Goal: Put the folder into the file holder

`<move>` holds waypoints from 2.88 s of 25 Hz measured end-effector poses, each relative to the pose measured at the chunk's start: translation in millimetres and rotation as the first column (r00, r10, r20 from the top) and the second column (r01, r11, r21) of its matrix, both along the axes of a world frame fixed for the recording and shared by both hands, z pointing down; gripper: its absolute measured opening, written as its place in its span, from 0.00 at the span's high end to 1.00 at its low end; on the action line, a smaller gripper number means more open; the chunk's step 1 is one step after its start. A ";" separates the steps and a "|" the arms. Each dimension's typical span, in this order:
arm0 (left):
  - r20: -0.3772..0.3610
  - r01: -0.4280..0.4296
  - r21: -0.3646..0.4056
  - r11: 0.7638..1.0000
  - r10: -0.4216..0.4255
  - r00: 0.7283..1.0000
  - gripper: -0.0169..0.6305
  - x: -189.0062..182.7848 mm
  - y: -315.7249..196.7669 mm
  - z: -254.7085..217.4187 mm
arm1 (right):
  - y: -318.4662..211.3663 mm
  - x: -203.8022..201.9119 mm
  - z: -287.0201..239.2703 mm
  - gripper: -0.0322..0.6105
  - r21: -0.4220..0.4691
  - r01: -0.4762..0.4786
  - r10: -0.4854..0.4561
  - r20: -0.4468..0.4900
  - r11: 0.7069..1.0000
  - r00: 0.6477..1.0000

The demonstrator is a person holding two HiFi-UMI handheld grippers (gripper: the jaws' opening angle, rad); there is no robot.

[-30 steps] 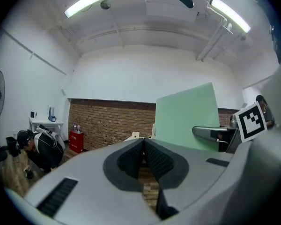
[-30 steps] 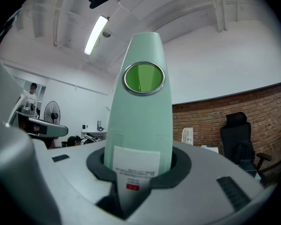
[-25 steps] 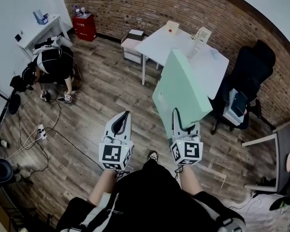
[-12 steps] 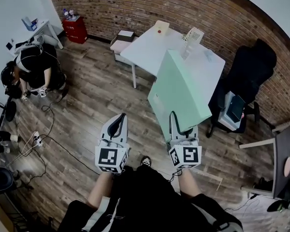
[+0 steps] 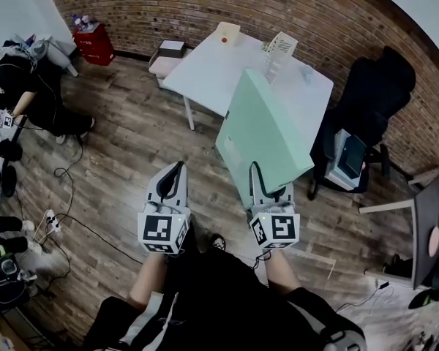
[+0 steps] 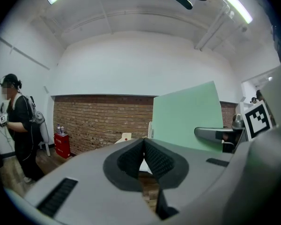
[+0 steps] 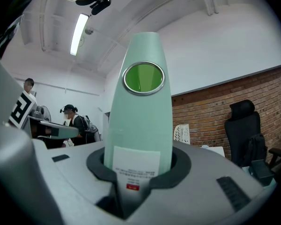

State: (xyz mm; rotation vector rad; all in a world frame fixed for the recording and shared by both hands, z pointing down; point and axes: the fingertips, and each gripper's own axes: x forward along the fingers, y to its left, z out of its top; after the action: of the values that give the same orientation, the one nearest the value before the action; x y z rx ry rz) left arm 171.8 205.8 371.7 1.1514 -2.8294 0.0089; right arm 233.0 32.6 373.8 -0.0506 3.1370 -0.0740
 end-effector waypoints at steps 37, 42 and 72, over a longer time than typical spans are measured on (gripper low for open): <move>-0.039 -0.575 0.014 0.818 0.575 0.817 0.94 -282.1 -176.9 10.3 | -104.6 -195.3 -23.1 0.72 0.033 -0.505 0.505 -0.022 0.863 0.863; -0.061 -0.614 -0.008 0.789 0.612 0.788 0.94 -298.4 -220.1 14.1 | -129.7 -213.0 -18.1 0.72 0.008 -0.530 0.530 -0.031 0.848 0.848; -0.147 -0.848 -0.039 0.528 0.837 0.527 0.94 -387.2 -389.4 49.6 | -207.5 -295.0 18.4 0.72 -0.010 -0.732 0.719 -0.175 0.681 0.672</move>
State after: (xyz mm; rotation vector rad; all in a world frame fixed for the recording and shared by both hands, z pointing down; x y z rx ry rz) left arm -215.3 -183.5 421.3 2.2761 -1.8332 0.1516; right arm -62.0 -174.9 392.3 -1.3591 2.9770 -0.1944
